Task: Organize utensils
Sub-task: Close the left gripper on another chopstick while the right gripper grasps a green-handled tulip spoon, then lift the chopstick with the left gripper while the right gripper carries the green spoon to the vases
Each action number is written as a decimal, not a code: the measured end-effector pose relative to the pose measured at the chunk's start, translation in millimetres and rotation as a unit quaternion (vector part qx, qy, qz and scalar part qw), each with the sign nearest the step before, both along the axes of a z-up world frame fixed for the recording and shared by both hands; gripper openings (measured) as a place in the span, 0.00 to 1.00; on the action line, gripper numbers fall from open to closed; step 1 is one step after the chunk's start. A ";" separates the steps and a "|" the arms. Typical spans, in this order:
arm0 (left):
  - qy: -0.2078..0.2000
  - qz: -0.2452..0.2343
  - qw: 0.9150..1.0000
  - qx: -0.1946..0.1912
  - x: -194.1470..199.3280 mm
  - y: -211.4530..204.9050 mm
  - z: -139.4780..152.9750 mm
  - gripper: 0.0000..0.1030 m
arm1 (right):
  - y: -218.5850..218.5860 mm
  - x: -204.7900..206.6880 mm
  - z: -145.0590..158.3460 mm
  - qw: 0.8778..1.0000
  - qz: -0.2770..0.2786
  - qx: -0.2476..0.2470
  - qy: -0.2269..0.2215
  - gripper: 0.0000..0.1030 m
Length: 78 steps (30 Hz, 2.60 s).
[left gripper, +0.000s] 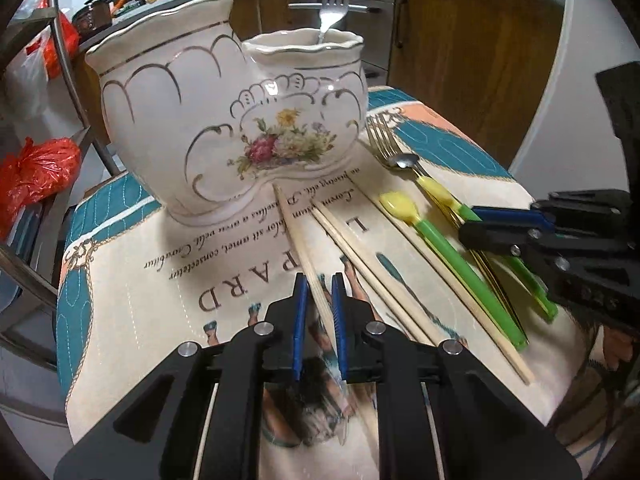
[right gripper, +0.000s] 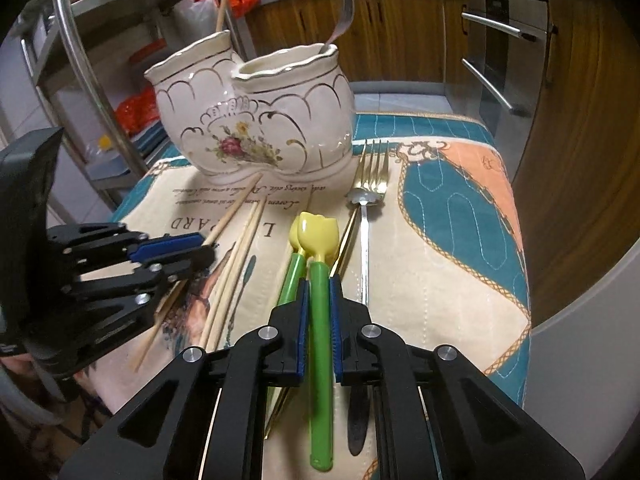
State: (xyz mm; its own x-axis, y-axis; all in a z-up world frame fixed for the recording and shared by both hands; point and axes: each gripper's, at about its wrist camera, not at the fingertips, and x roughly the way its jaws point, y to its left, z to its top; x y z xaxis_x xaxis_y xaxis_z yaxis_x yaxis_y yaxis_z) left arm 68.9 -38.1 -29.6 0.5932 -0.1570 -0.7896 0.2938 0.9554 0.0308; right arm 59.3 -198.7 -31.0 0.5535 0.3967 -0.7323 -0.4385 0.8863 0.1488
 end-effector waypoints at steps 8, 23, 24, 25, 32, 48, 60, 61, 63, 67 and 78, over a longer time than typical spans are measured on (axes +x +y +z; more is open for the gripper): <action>-0.001 0.009 1.000 -0.009 -1.0 6.5 2.8 0.05 | -10.9 -8.8 21.7 0.998 -0.006 0.032 -0.056 0.10; -0.122 -0.010 0.988 -0.090 -34.7 31.6 64.3 0.05 | -21.1 -18.0 48.5 0.987 -0.017 0.082 -0.137 0.10; -0.135 -0.011 0.986 -0.096 -36.9 32.8 68.0 0.05 | -21.9 -19.7 52.9 0.984 -0.018 0.091 -0.150 0.10; -0.152 -0.010 0.983 -0.099 -40.0 34.0 73.0 0.05 | -21.7 -20.6 54.2 0.983 -0.018 0.094 -0.154 0.10; -0.229 0.004 0.966 -0.120 -43.1 44.3 102.7 0.06 | -17.1 -20.8 65.4 0.977 -0.012 0.115 -0.181 0.10; -0.290 0.050 0.938 -0.184 31.8 90.1 153.8 0.05 | 2.7 54.7 108.5 0.955 -0.024 0.201 -0.219 0.10; -0.329 0.093 0.921 -0.187 96.3 85.3 139.4 0.05 | 33.3 120.4 85.7 0.954 -0.032 0.230 -0.190 0.10; -0.331 0.098 0.921 -0.183 99.4 85.1 137.0 0.06 | 38.1 123.0 84.2 0.955 -0.028 0.225 -0.191 0.10; -0.334 0.101 0.920 -0.178 103.5 84.7 131.9 0.06 | 44.8 126.7 81.0 0.957 -0.029 0.211 -0.198 0.10; -0.336 0.096 0.922 -0.164 102.1 82.5 125.2 0.06 | 52.6 132.8 75.2 0.961 -0.032 0.185 -0.203 0.10; -0.320 0.071 0.933 -0.147 71.3 77.3 120.5 0.06 | 58.1 104.0 67.8 0.966 -0.035 0.101 -0.235 0.10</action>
State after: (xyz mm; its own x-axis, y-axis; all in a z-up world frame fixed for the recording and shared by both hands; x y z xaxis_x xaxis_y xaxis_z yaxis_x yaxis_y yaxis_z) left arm 140.1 39.2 90.9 0.9596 -0.1960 -0.2018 0.1759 0.9779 -0.1134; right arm 163.3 -140.5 36.9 0.8369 0.4546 -0.3050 -0.4391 0.8901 0.1219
